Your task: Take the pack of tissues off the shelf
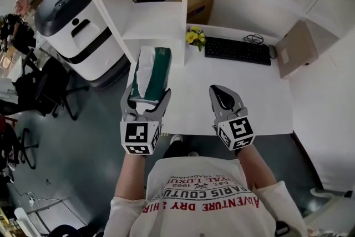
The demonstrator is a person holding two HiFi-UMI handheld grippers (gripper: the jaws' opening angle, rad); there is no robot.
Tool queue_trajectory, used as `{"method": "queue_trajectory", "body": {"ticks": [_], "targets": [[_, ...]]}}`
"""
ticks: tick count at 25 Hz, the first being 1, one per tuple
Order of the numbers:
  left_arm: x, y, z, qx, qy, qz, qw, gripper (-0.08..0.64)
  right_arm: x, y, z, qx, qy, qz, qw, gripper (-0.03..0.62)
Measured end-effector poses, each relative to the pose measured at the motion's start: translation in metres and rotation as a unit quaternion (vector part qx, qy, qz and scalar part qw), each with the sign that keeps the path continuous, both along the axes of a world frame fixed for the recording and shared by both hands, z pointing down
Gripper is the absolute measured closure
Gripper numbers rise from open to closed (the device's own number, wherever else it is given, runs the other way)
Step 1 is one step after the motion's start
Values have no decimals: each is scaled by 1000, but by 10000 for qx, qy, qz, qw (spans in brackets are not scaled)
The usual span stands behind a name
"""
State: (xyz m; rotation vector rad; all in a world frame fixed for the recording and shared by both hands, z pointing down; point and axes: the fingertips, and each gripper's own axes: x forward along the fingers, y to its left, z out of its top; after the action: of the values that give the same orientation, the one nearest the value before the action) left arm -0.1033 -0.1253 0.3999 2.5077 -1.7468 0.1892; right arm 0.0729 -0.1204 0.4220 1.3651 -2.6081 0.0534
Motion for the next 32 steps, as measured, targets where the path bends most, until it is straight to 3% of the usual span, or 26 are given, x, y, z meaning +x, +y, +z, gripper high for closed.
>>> {"method": "queue_trajectory", "body": {"ticks": [7,15,23,32], "targets": [[23,45,22,-182,-122,197,9996,132,14,32,-4,87,-245,-37,9997,592],[41,77,47,-467,17,303,9984,132,29,56,2,160,-342,-9,9993,592],[51,82,41,-382,-77,399,9984,132,25,68,-8,404,-215,-322,9984,594],[43,84,31,-225,-91,304,9992,130,30,70,-9,418,-286,-198,9985,592]]}}
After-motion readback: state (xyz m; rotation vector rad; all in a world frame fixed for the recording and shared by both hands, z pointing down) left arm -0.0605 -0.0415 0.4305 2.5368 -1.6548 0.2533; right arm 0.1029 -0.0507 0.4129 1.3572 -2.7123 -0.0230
